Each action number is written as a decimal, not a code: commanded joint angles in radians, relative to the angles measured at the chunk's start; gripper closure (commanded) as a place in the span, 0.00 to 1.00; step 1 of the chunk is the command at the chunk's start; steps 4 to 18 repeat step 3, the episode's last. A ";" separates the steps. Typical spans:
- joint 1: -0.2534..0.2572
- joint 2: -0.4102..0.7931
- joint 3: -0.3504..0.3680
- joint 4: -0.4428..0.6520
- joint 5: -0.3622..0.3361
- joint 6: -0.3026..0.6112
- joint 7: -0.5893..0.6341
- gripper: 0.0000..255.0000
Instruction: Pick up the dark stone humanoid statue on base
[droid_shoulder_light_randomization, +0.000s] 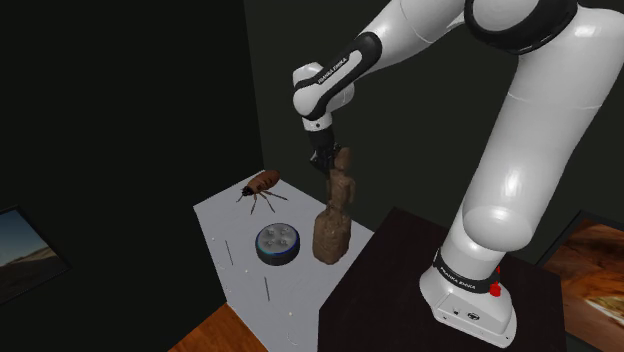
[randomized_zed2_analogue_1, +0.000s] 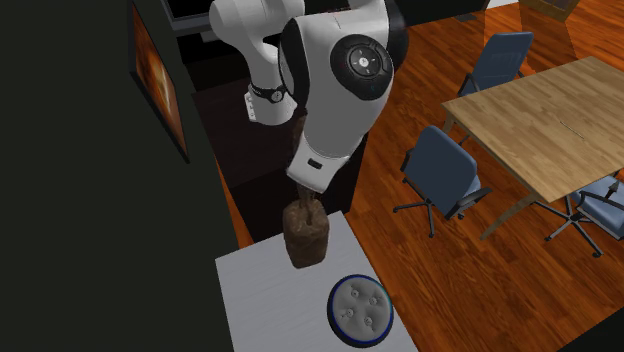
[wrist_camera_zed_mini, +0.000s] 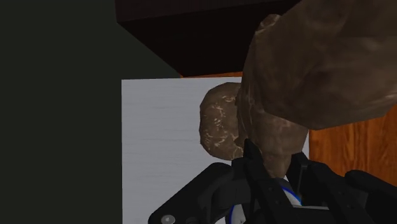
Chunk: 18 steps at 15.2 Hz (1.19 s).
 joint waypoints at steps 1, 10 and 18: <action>0.001 -0.021 0.000 0.008 -0.002 -0.026 0.001 1.00; 0.001 -0.022 0.000 0.009 -0.002 -0.028 0.001 1.00; 0.001 -0.022 0.000 0.009 -0.002 -0.028 0.001 1.00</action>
